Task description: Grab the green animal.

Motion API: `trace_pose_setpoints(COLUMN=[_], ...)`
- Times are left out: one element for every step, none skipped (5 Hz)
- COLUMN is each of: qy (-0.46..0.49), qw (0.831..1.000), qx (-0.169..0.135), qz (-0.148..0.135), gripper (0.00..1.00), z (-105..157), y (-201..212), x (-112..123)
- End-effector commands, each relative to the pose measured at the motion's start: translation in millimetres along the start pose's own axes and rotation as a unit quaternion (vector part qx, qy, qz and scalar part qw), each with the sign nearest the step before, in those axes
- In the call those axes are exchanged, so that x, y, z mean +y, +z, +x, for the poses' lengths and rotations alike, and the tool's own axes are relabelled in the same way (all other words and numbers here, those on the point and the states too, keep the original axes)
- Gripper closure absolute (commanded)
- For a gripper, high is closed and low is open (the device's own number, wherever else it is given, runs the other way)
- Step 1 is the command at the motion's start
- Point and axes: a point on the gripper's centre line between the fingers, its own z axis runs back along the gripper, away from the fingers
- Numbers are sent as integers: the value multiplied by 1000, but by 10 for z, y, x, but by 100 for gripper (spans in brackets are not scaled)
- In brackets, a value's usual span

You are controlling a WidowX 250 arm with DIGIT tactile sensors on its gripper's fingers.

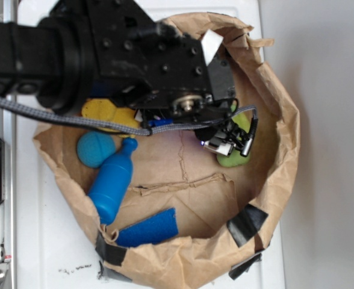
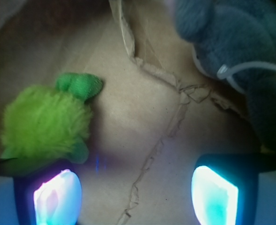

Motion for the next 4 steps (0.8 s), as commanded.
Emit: trace_pose_setpoints(qy=[70,68,46,40], qw=[996,995,993,991], qx=[1,16,16,13], qz=[-55,-76,-104,-128], gripper=[0,0,0,0], z=[257,229,157,82], y=[216,356,437,444], x=[100,74,13,-51])
